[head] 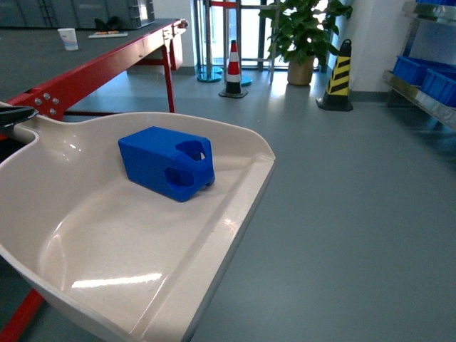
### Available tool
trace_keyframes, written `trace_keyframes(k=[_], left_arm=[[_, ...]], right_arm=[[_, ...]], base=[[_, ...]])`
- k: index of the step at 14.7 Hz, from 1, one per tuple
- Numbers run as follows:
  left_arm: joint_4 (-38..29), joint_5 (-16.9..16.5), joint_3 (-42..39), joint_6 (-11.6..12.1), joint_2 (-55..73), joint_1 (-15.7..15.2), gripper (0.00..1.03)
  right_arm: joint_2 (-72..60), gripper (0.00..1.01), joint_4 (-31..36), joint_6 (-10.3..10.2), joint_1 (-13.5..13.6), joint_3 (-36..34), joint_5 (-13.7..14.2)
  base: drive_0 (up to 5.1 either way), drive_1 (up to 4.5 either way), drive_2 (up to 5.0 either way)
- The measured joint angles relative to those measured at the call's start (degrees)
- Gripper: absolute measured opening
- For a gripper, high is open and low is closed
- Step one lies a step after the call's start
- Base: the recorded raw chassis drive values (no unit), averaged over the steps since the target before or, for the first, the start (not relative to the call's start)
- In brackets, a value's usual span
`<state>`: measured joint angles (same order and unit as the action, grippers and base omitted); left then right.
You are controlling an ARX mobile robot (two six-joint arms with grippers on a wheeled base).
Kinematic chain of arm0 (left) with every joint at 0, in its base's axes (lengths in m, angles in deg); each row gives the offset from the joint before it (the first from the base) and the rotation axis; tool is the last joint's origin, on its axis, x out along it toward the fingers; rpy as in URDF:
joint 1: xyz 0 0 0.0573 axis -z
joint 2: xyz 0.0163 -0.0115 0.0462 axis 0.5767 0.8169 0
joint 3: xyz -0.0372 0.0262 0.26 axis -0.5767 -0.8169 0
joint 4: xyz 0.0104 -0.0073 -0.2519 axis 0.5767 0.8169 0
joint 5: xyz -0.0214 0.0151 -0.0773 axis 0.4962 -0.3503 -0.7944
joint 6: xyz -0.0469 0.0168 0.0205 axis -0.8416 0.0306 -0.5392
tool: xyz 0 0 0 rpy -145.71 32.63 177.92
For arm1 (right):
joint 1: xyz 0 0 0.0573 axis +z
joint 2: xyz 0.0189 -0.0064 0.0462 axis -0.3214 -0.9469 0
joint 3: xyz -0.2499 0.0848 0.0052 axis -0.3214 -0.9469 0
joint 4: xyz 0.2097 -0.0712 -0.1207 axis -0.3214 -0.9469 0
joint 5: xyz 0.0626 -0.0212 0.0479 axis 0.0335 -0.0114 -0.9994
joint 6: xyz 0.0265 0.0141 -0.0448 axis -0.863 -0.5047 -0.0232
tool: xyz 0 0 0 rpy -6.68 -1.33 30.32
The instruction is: Place part in tray to right shelf
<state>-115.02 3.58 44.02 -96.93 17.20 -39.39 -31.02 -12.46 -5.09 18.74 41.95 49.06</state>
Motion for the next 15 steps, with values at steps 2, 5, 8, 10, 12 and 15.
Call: trace_keyframes(k=[2, 5, 8, 10, 12, 15], left_arm=[[-0.04, 0.17, 0.0, -0.02, 0.0, 0.0, 0.18], [-0.15, -0.04, 0.0, -0.02, 0.0, 0.0, 0.18], [0.0, 0.5, 0.24, 0.02, 0.02, -0.07, 0.18], [-0.04, 0.24, 0.2, 0.0, 0.02, -0.11, 0.18], [-0.04, 0.22, 0.2, 0.0, 0.02, -0.02, 0.18], [-0.02, 0.17, 0.2, -0.02, 0.02, 0.0, 0.18]], right_arm=[[0.04, 0.98, -0.11, 0.0, 0.0, 0.0, 0.0], [0.04, 0.98, 0.11, 0.0, 0.0, 0.0, -0.02], [-0.37, 0.98, -0.22, 0.0, 0.0, 0.0, -0.02], [0.04, 0.98, 0.15, 0.0, 0.0, 0.0, -0.02], [0.04, 0.98, 0.09, 0.0, 0.0, 0.0, -0.02], [0.04, 0.98, 0.13, 0.0, 0.0, 0.0, -0.02]], base=[[-0.1, 4.21, -4.3], [0.0, 4.29, -4.3], [-0.6, 2.24, -3.5], [-1.9, -1.87, -1.9], [-1.7, -1.73, -1.7], [-1.7, -1.73, -1.7]])
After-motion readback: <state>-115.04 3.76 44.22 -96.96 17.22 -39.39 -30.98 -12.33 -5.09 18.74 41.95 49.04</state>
